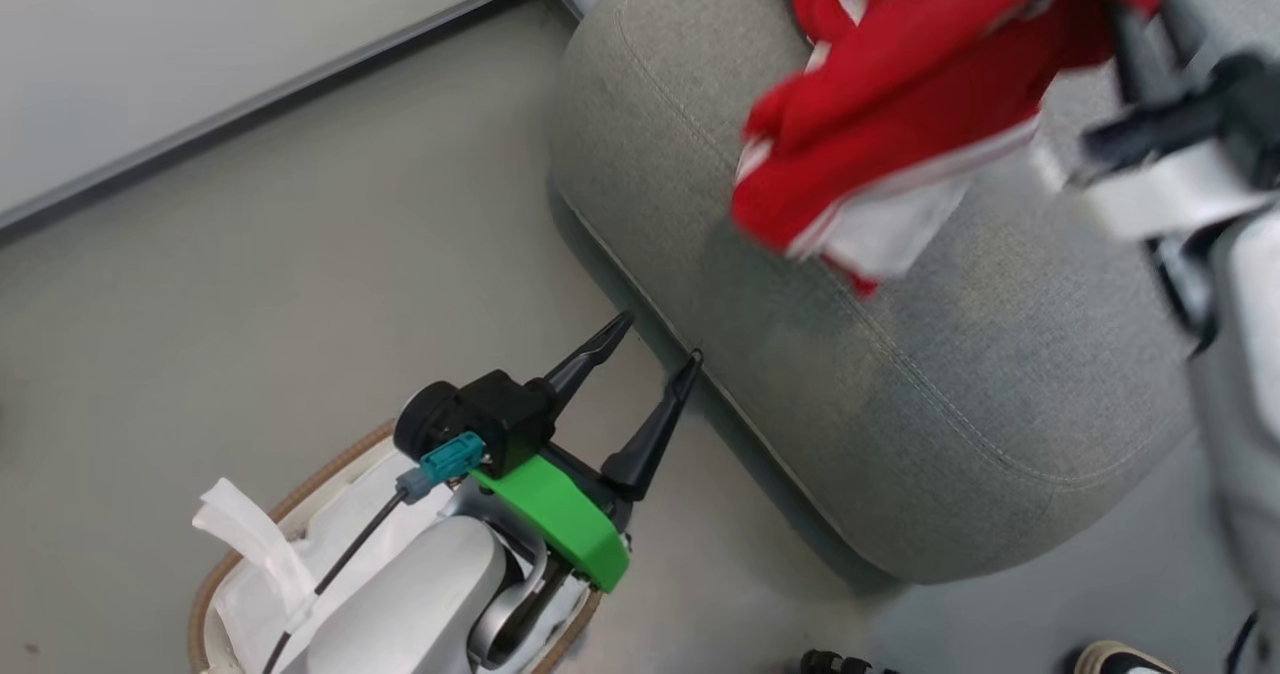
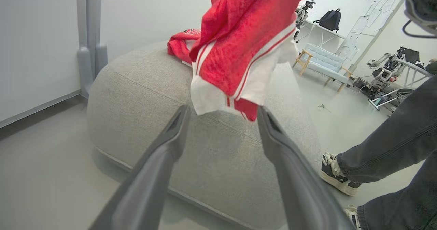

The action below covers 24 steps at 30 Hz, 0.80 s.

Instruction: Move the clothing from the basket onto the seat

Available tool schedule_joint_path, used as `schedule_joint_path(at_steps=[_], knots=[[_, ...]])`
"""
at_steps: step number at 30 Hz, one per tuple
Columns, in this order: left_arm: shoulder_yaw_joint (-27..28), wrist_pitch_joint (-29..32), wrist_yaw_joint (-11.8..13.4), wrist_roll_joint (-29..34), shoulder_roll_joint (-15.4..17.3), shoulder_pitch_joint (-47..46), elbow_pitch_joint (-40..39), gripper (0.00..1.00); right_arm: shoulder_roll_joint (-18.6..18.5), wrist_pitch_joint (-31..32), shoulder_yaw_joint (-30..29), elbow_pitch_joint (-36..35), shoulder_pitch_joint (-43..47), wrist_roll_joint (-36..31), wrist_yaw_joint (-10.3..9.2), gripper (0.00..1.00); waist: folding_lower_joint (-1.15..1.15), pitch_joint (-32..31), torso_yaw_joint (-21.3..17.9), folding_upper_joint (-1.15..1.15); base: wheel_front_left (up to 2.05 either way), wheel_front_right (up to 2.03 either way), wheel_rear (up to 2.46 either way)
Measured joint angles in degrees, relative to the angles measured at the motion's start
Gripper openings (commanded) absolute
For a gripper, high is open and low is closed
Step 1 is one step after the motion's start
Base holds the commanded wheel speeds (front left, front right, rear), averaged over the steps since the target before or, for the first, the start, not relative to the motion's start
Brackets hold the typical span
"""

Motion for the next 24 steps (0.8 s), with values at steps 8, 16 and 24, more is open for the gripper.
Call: schedule_joint_path(at_steps=[8, 16, 24], knots=[[0.90, 0.00, 0.00, 1.74, 3.03, -1.36, -0.94, 1.00, -9.21, 0.00, -5.92, 8.11, -16.88, -3.05, 0.01, 0.00, 0.00, 5.88, 0.34, 0.00, 0.00, 0.00, 0.00], [-0.07, 0.00, 0.00, 2.21, 4.87, -4.37, -2.61, 1.00, -9.96, -0.03, -15.23, 17.25, -19.48, -8.00, 0.00, 0.00, 0.00, 11.25, 3.02, 0.00, 0.00, 0.00, 0.00], [-0.80, 0.00, 0.00, 2.56, 6.47, -7.05, -3.59, 1.00, -3.08, -0.04, -23.38, 24.69, -15.38, -11.24, 0.00, 0.00, 0.01, 16.44, 6.02, 0.00, 0.00, 0.00, 0.00]])
